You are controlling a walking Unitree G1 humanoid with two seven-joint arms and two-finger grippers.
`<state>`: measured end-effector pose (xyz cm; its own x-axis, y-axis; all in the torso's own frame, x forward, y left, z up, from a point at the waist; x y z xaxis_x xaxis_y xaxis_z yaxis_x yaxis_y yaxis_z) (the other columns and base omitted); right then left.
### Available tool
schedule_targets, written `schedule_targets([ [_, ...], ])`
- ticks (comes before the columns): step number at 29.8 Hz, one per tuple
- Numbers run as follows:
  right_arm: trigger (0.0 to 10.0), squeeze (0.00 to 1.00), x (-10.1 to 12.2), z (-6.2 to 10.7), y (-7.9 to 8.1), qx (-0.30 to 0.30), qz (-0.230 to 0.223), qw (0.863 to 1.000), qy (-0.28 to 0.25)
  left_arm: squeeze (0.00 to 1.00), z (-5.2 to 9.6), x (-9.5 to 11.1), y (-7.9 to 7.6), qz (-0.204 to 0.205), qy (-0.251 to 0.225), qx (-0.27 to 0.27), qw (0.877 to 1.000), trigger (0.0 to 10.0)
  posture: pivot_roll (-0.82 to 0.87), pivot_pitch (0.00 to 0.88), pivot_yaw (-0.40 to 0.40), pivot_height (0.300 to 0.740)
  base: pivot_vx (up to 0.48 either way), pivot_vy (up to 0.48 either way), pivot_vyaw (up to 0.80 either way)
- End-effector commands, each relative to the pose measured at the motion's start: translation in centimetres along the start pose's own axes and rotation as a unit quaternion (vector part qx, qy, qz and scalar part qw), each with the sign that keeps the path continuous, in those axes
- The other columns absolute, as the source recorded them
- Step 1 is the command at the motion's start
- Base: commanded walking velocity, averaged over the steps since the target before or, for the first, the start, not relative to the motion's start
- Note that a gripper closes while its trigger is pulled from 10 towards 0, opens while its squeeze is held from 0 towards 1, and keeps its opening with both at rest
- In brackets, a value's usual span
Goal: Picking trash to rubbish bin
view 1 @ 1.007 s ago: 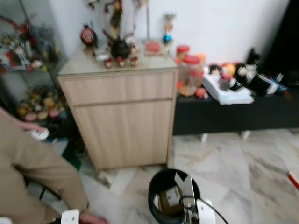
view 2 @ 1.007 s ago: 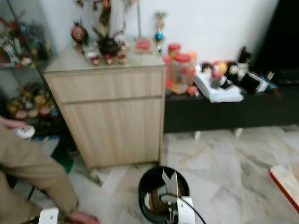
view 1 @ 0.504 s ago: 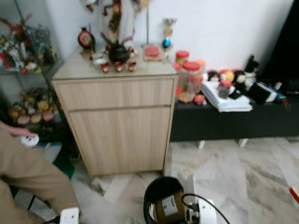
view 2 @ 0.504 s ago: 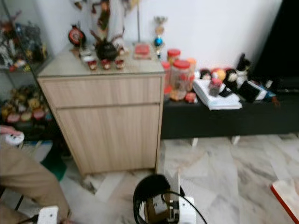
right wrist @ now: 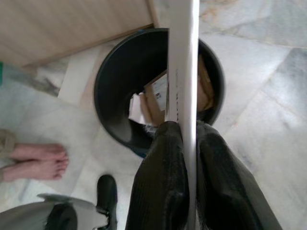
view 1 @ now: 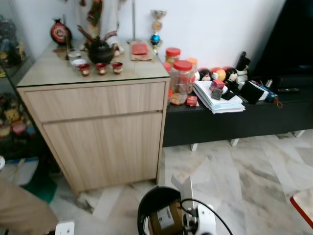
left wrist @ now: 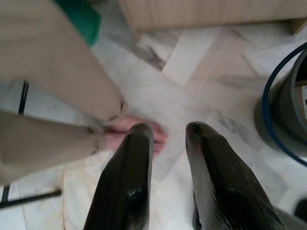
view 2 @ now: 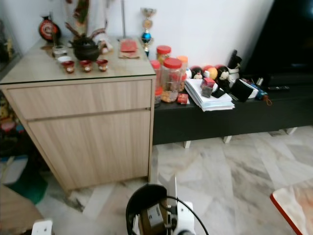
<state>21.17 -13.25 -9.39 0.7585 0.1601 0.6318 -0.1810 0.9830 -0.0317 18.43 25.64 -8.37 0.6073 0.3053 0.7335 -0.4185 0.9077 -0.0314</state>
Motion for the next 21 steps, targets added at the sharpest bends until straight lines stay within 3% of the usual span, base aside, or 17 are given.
schedule_targets([
  [1,10.0,0.0,-0.46,0.15,-1.02,-0.014,0.006,1.0,0.006,0.0,0.13,-0.64,-0.46,0.006,0.01,-0.002,1.0,10.0,0.07,0.023,-0.022,0.74,0.285,0.0,0.0],
  [21,10.0,0.0,-0.47,0.15,-1.04,-0.014,-0.001,1.0,0.005,0.0,0.16,-0.73,-0.49,0.007,0.011,-0.003,1.0,10.0,0.06,0.026,-0.026,0.74,0.288,0.0,0.0],
])
Point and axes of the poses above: a point about 5 cm out from each wrist's last joint towards the gripper, its own z axis pointing back from the gripper into the wrist, its own x axis along the axis of the wrist's last joint, y = z × x, the point moved 2 cm from there along -z, pointing out of the wrist towards the gripper, and after that the axes turned 15 degrees about z, right-handed, at the moved point
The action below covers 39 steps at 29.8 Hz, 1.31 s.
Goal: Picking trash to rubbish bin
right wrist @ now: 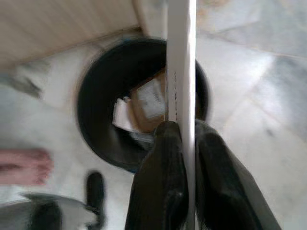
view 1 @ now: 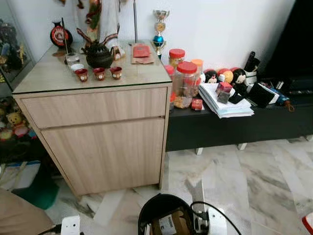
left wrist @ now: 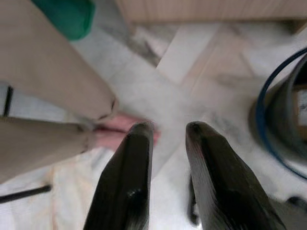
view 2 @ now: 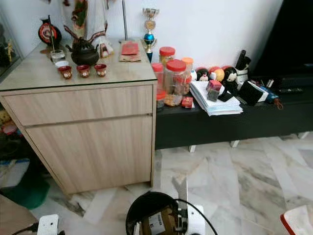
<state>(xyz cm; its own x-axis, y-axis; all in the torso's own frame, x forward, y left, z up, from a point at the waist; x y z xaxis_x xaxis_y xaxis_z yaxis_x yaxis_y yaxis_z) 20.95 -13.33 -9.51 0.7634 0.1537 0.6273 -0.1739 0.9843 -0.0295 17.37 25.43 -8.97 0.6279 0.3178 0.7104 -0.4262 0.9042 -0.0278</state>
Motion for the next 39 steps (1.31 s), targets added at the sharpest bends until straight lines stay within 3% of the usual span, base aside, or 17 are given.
schedule_targets([
  [1,10.0,0.0,-0.1,0.1,-1.0,-0.012,0.002,1.0,0.001,0.0,-0.2,0.4,-0.8,0.006,-0.006,-0.008,1.0,10.0,0.06,0.026,-0.026,0.74,0.289,0.0,0.0],
  [19,10.0,0.0,1.1,-0.1,-0.7,-0.005,0.003,1.0,-0.018,0.0,-0.2,0.5,-0.8,0.004,-0.008,-0.008,1.0,10.0,0.07,0.028,-0.025,0.74,0.219,0.0,0.0],
  [24,10.0,0.0,3.1,-0.4,0.7,0.051,0.015,0.997,-0.047,0.0,-0.2,0.6,-0.8,0.002,-0.011,-0.012,1.0,10.0,0.06,0.031,-0.023,0.74,0.0,0.0,0.0],
  [26,10.0,0.0,3.4,-0.5,1.3,0.071,0.05,0.995,-0.042,0.0,-0.3,1.1,-1.0,-0.001,-0.019,-0.017,1.0,10.0,0.06,0.031,-0.025,0.74,0.0,0.0,0.0],
  [29,10.0,0.0,3.9,-0.6,1.8,0.078,0.154,0.984,-0.038,0.0,-0.6,2.4,-1.5,-0.014,-0.04,-0.028,0.999,10.0,0.07,0.031,-0.029,0.74,0.0,0.0,0.0],
  [31,10.0,0.0,5.4,-0.6,2.1,0.077,0.19,0.976,-0.073,0.0,-0.8,3.4,-2.2,-0.029,-0.057,-0.043,0.997,10.0,0.07,0.03,-0.032,0.74,0.0,0.0,0.0],
  [35,10.0,0.0,9.1,-0.5,2.1,0.062,0.098,0.982,-0.147,0.0,-1.0,4.8,-3.3,-0.036,-0.082,-0.064,0.994,10.0,0.07,0.03,-0.032,0.74,0.0,0.0,0.0],
  [38,10.0,0.0,9.2,-0.5,2.1,0.062,0.097,0.982,-0.147,0.0,-1.0,4.8,-3.3,-0.036,-0.083,-0.064,0.994,10.0,0.07,0.03,-0.032,0.74,0.0,0.0,0.0],
  [39,10.0,0.0,11.3,-0.3,2.4,0.071,0.039,0.978,-0.191,0.0,-1.0,5.2,-3.7,-0.039,-0.088,-0.072,0.993,10.0,0.07,0.029,-0.026,0.74,0.0,0.0,0.0],
])
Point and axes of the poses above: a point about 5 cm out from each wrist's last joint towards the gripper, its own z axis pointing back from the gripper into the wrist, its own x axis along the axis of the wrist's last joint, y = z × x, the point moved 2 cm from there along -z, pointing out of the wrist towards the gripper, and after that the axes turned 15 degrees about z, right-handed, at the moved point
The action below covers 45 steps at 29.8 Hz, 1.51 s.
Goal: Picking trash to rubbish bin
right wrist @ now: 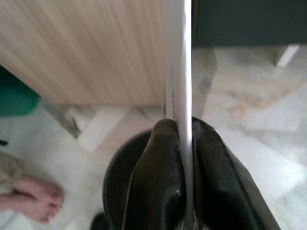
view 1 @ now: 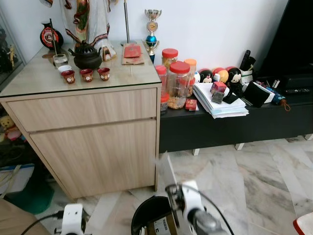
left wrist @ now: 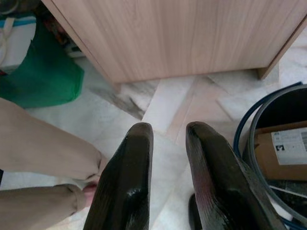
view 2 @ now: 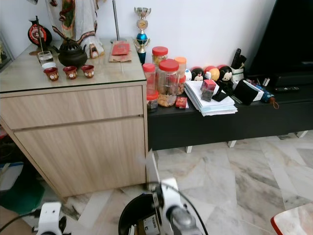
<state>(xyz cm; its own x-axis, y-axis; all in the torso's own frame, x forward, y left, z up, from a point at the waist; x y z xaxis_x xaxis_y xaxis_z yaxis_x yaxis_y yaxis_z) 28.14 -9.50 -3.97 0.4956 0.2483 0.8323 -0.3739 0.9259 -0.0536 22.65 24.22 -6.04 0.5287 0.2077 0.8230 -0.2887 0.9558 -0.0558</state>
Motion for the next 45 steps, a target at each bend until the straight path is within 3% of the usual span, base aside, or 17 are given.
schedule_targets([
  [1,10.0,0.0,2.4,-0.5,-0.3,-0.008,-0.056,0.997,-0.054,0.0,-0.1,0.3,-0.4,-0.002,-0.004,-0.009,1.0,10.0,0.07,0.029,-0.026,0.74,0.0,0.0,0.0],
  [11,10.0,0.0,3.1,-0.5,-0.4,-0.013,-0.074,0.995,-0.072,0.0,-0.2,1.0,-0.7,0.002,-0.025,-0.018,1.0,10.0,0.08,0.031,-0.028,0.74,0.0,0.0,0.0],
  [19,10.0,0.0,3.2,-0.5,-0.7,-0.026,-0.062,0.995,-0.073,0.0,-0.9,3.0,-2.4,0.01,-0.055,-0.055,0.997,10.0,0.08,0.036,-0.028,0.74,0.0,0.0,0.0],
  [28,10.0,0.0,3.0,-0.4,-1.5,-0.051,-0.042,0.996,-0.064,0.0,-0.9,3.4,-4.8,0.024,-0.042,-0.144,0.988,10.0,0.08,0.039,-0.026,0.74,0.0,0.0,0.0],
  [32,10.0,0.0,3.1,-0.5,-1.6,-0.054,-0.028,0.996,-0.059,0.0,-0.7,3.1,-6.6,0.013,-0.015,-0.216,0.976,10.0,0.08,0.04,-0.026,0.74,0.0,0.0,0.0],
  [45,10.0,0.0,3.1,-0.6,-0.8,-0.047,-0.01,0.998,-0.051,0.0,-0.5,2.6,-6.6,0.015,0.003,-0.24,0.971,10.0,0.09,0.04,-0.025,0.74,0.0,0.0,0.0],
])
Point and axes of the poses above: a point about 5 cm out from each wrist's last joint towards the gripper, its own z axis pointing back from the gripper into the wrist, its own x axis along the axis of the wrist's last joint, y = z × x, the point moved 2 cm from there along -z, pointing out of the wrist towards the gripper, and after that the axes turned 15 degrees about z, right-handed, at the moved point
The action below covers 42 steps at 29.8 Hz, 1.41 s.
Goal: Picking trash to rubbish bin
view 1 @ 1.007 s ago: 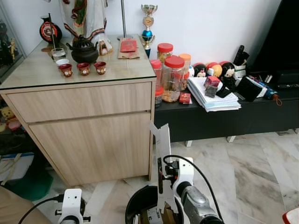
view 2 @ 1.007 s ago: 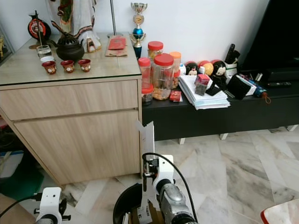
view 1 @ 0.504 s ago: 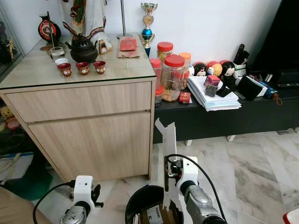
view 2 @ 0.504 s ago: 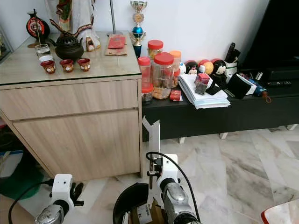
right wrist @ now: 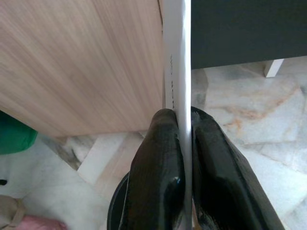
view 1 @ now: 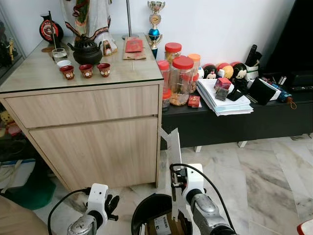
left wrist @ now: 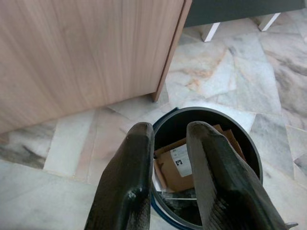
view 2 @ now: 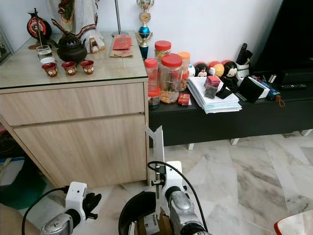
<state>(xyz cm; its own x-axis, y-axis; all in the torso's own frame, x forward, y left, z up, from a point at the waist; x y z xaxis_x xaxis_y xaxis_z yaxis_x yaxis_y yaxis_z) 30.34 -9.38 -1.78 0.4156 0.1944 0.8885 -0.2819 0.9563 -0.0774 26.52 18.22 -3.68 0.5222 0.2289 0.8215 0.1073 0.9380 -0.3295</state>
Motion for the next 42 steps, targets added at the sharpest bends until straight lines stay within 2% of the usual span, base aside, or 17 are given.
schedule_targets([
  [1,10.0,0.0,0.1,-0.1,0.0,0.001,0.004,1.0,0.002,0.0,0.2,-0.1,0.3,0.006,0.005,0.001,1.0,10.0,0.09,0.04,-0.025,0.74,0.0,0.0,0.0],
  [17,10.0,0.02,-0.3,0.0,-0.1,0.0,0.0,1.0,0.008,0.0,0.2,-0.2,0.2,0.006,0.009,-0.006,1.0,10.0,0.09,0.04,-0.025,0.74,0.0,0.0,0.0],
  [18,10.0,0.72,-0.3,0.0,-0.1,0.0,0.002,1.0,0.008,0.0,0.2,-0.2,0.1,0.006,0.01,-0.006,1.0,10.0,0.09,0.04,-0.025,0.74,0.0,0.0,0.0],
  [20,10.0,0.71,-0.3,0.1,-0.1,0.001,0.004,1.0,0.009,0.0,0.2,-0.3,0.1,0.006,0.011,-0.007,1.0,10.0,0.09,0.043,-0.026,0.74,0.0,0.0,0.0],
  [24,10.0,0.64,-0.4,0.1,-0.1,-0.001,0.006,1.0,0.01,0.0,0.2,-0.3,0.1,0.003,0.013,-0.007,1.0,10.0,0.09,0.042,-0.024,0.74,0.0,0.0,0.0],
  [25,10.0,0.05,-0.4,0.1,-0.1,0.0,0.008,1.0,0.012,0.0,0.2,-0.3,0.1,0.002,0.013,-0.006,1.0,10.0,0.09,0.042,-0.024,0.74,0.0,0.0,0.0],
  [26,10.0,0.0,-0.5,0.1,-0.1,0.0,0.009,1.0,0.013,0.0,0.2,-0.3,0.1,0.002,0.013,-0.006,1.0,10.0,0.09,0.042,-0.024,0.74,0.0,0.0,0.0],
  [42,10.0,0.0,-0.9,0.2,-0.2,0.001,0.009,1.0,0.019,0.0,0.1,-0.2,0.1,0.0,0.014,-0.008,1.0,10.0,0.09,0.04,-0.023,0.74,0.0,0.0,0.0],
])
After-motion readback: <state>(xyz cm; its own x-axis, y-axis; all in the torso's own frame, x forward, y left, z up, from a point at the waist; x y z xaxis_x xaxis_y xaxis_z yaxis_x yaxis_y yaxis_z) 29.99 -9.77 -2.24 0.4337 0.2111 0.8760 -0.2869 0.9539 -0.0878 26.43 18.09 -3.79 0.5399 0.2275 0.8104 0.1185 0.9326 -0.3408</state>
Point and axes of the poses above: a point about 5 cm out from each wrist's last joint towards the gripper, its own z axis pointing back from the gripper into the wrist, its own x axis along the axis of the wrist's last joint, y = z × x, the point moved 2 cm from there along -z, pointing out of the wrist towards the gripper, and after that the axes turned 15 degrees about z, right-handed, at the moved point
